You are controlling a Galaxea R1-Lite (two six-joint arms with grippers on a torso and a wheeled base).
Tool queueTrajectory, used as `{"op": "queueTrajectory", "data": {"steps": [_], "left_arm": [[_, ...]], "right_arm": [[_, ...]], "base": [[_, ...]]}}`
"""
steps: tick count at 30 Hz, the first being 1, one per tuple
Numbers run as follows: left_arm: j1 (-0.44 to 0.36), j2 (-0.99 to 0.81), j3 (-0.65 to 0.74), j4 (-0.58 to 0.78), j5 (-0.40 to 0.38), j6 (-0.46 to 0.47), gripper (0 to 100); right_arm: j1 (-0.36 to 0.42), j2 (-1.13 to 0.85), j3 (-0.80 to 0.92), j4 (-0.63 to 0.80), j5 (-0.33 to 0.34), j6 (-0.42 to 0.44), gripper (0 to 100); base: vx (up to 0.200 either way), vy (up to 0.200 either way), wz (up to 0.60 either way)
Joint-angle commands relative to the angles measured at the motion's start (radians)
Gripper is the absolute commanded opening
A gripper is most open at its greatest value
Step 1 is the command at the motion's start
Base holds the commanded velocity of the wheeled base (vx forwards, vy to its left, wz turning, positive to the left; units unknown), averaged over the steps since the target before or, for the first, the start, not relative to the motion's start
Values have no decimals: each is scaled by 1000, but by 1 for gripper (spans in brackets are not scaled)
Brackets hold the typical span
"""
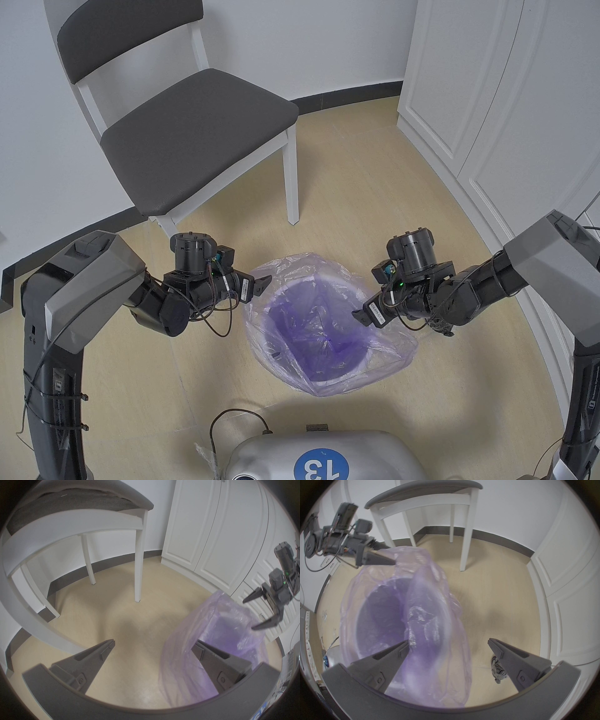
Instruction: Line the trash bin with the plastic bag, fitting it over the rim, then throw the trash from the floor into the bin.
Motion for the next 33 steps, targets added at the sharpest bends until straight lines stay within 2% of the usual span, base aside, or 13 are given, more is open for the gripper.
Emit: {"op": "queueTrajectory", "data": {"steps": [1, 11, 20, 26, 33], "left_arm": [[9, -1, -13, 10, 2, 11, 100], [6, 1, -33, 10, 6, 9, 100], [11, 7, -30, 15, 14, 5, 100], [14, 30, -57, 18, 14, 3, 100], [32, 80, -77, 26, 14, 3, 100]], "right_arm": [[-41, 10, -32, -11, 12, 1, 100], [-74, 16, -71, -11, 64, 2, 100], [-113, 123, -223, 3, 87, 2, 100], [-121, 191, -373, 109, 95, 4, 100], [-121, 211, -375, 125, 95, 4, 100]], "base": [[0, 0, 0], [0, 0, 0], [0, 0, 0], [0, 0, 0], [0, 0, 0]]}}
